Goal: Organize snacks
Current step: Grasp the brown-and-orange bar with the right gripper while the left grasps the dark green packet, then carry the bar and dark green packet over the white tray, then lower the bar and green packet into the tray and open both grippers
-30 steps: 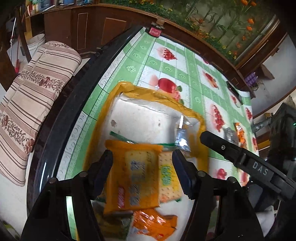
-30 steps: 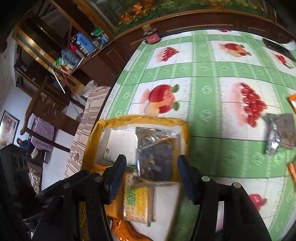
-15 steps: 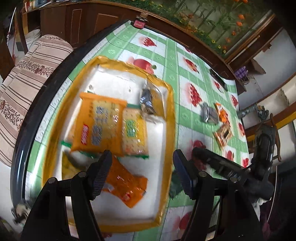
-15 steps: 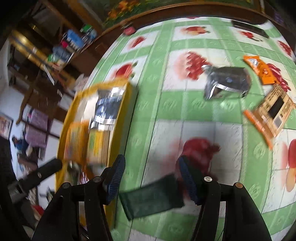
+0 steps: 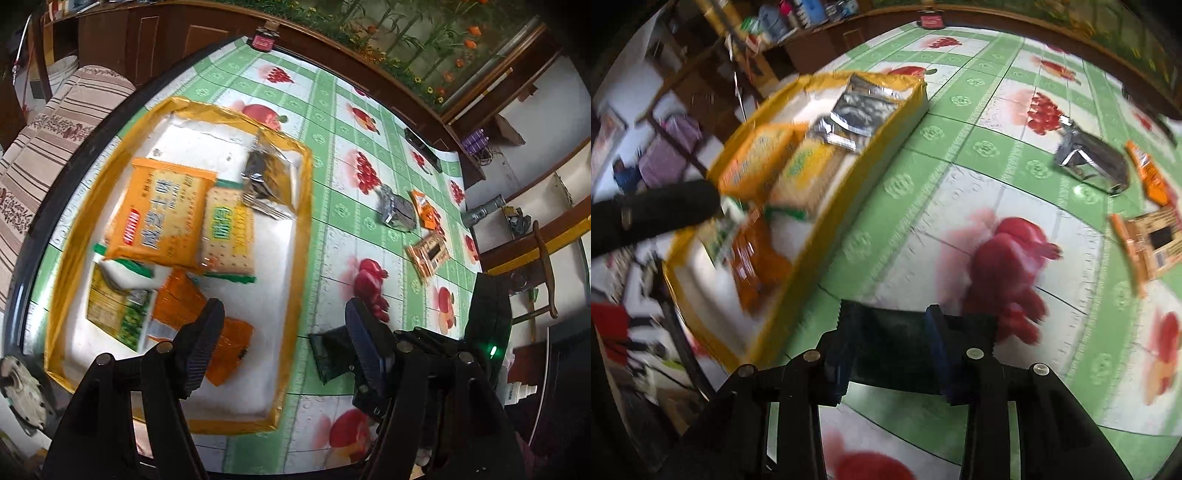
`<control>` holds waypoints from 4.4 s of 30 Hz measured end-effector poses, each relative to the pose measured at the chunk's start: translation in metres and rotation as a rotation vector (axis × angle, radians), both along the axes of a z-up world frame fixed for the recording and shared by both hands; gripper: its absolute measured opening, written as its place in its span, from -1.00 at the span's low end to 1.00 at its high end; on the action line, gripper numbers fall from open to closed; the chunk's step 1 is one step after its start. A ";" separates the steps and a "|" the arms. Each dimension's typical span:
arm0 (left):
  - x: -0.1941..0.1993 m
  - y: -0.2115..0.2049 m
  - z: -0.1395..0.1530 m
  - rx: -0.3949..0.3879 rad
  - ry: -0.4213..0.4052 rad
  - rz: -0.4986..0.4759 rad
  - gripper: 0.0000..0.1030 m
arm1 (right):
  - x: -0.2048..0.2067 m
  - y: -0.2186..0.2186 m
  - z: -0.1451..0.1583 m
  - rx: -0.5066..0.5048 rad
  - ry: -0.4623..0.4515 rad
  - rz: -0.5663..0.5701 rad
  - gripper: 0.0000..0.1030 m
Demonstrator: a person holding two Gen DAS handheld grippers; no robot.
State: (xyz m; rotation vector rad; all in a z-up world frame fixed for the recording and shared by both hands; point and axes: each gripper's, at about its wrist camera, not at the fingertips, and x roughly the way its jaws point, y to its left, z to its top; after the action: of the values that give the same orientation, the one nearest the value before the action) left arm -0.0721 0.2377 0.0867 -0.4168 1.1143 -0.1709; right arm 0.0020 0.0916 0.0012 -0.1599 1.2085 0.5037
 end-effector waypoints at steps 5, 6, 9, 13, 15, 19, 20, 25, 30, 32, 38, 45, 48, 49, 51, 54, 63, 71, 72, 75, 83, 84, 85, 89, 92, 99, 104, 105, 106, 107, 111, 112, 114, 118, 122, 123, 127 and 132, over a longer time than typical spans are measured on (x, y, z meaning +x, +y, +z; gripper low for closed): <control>-0.005 -0.018 0.004 -0.006 -0.011 -0.039 0.31 | -0.020 -0.029 0.000 -0.078 -0.010 0.008 -0.24; -0.005 -0.022 0.005 -0.006 -0.013 -0.047 0.31 | -0.020 -0.038 0.001 -0.073 -0.001 -0.005 -0.23; -0.007 -0.030 0.008 -0.006 -0.022 -0.066 0.31 | -0.003 -0.087 0.012 0.051 0.040 -0.140 -0.10; -0.014 -0.037 0.014 0.009 -0.034 -0.082 0.31 | 0.040 -0.173 0.021 0.232 0.057 -0.499 0.50; -0.019 -0.038 0.015 0.020 -0.034 -0.087 0.31 | 0.058 -0.214 0.017 0.281 0.076 -0.680 0.50; -0.028 -0.039 0.016 0.046 -0.030 -0.096 0.31 | 0.089 -0.247 0.009 0.332 0.106 -0.846 0.50; -0.030 -0.040 0.016 0.051 -0.031 -0.100 0.31 | 0.097 -0.249 0.008 0.337 0.108 -0.863 0.50; -0.038 -0.047 0.022 0.087 -0.052 -0.125 0.31 | 0.131 -0.230 0.005 0.213 0.082 -0.847 0.51; -0.040 -0.057 0.020 0.093 -0.054 -0.149 0.31 | 0.137 -0.203 -0.003 0.103 0.059 -0.762 0.45; -0.038 -0.063 0.018 0.091 -0.048 -0.156 0.31 | 0.131 -0.199 -0.002 0.090 0.039 -0.728 0.25; -0.027 -0.092 0.008 0.085 -0.032 -0.228 0.31 | 0.088 -0.200 -0.004 0.122 0.069 -0.608 0.07; -0.017 -0.164 -0.027 0.196 -0.010 -0.495 0.30 | 0.006 -0.209 -0.004 0.075 0.060 -0.479 0.08; -0.013 -0.189 -0.041 0.279 -0.013 -0.597 0.30 | -0.009 -0.214 -0.004 0.090 0.062 -0.467 0.08; -0.012 -0.196 -0.044 0.296 -0.020 -0.629 0.30 | -0.011 -0.216 -0.004 0.098 0.066 -0.469 0.08; -0.009 -0.207 -0.055 0.341 -0.017 -0.675 0.30 | -0.010 -0.221 -0.005 0.110 0.073 -0.472 0.08; -0.004 -0.215 -0.065 0.389 0.001 -0.693 0.39 | -0.013 -0.226 -0.003 0.119 0.074 -0.477 0.09; -0.011 -0.213 -0.064 0.333 0.024 -0.588 0.10 | -0.005 -0.208 -0.005 0.109 0.080 -0.451 0.60; -0.011 -0.230 -0.071 0.375 -0.017 -0.619 0.66 | 0.003 -0.188 -0.009 -0.014 0.036 -0.431 0.65; -0.013 -0.232 -0.073 0.394 -0.028 -0.615 0.66 | 0.002 -0.187 -0.009 -0.023 0.030 -0.432 0.59; -0.018 -0.233 -0.069 0.402 -0.046 -0.610 0.24 | -0.003 -0.185 -0.007 -0.073 -0.008 -0.432 0.18; -0.017 -0.186 -0.034 0.331 -0.063 -0.512 -0.17 | -0.012 -0.202 -0.002 0.032 0.005 -0.461 0.07; -0.018 -0.177 -0.027 0.314 -0.072 -0.490 -0.17 | -0.012 -0.201 -0.001 0.042 0.006 -0.463 0.07; -0.019 -0.171 -0.022 0.300 -0.077 -0.473 -0.17 | -0.012 -0.200 0.000 0.051 0.006 -0.463 0.07; -0.022 -0.143 -0.007 0.249 -0.090 -0.398 -0.17 | -0.013 -0.187 0.007 0.088 -0.001 -0.449 0.06; -0.025 -0.117 0.002 0.236 -0.097 -0.335 -0.17 | -0.011 -0.174 0.015 0.122 -0.003 -0.425 0.05; -0.026 -0.045 0.008 0.246 -0.093 -0.184 -0.17 | -0.002 -0.123 0.033 0.188 -0.002 -0.340 0.05; -0.026 -0.005 0.005 0.249 -0.080 -0.112 -0.17 | 0.007 -0.074 0.044 0.224 0.009 -0.266 0.05; -0.024 0.002 0.003 0.247 -0.077 -0.104 -0.17 | 0.008 -0.064 0.045 0.228 0.011 -0.254 0.05; -0.024 0.007 0.002 0.246 -0.074 -0.098 -0.17 | 0.010 -0.054 0.046 0.233 0.013 -0.241 0.05; -0.023 0.012 0.001 0.244 -0.069 -0.093 -0.17 | 0.012 -0.041 0.048 0.238 0.018 -0.221 0.05; -0.019 0.031 -0.009 0.223 -0.039 -0.079 -0.17 | 0.016 0.001 0.048 0.253 0.036 -0.160 0.05; -0.019 0.034 -0.011 0.221 -0.035 -0.079 -0.17 | 0.016 0.010 0.048 0.257 0.042 -0.145 0.04; -0.018 0.039 -0.015 0.215 -0.024 -0.083 -0.17 | 0.017 0.033 0.044 0.262 0.057 -0.115 0.04; -0.015 0.042 -0.023 0.198 -0.008 -0.107 -0.17 | 0.019 0.065 0.037 0.247 0.071 -0.075 0.04; -0.012 0.048 -0.021 0.177 -0.015 -0.118 -0.10 | 0.022 0.086 0.028 0.225 0.074 -0.061 0.04; -0.012 0.050 -0.020 0.175 -0.018 -0.120 -0.10 | 0.024 0.088 0.026 0.220 0.079 -0.064 0.04; -0.012 0.057 -0.012 0.178 -0.035 -0.122 -0.07 | 0.027 0.094 0.016 0.210 0.096 -0.075 0.05; -0.008 0.064 -0.008 0.170 -0.042 -0.113 -0.02 | 0.026 0.099 0.015 0.209 0.105 -0.080 0.11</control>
State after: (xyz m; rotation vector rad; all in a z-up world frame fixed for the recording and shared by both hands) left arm -0.0803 0.3019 0.0790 -0.1978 1.1023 -0.1817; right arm 0.0277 0.1907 0.0159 0.0936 1.2511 0.5702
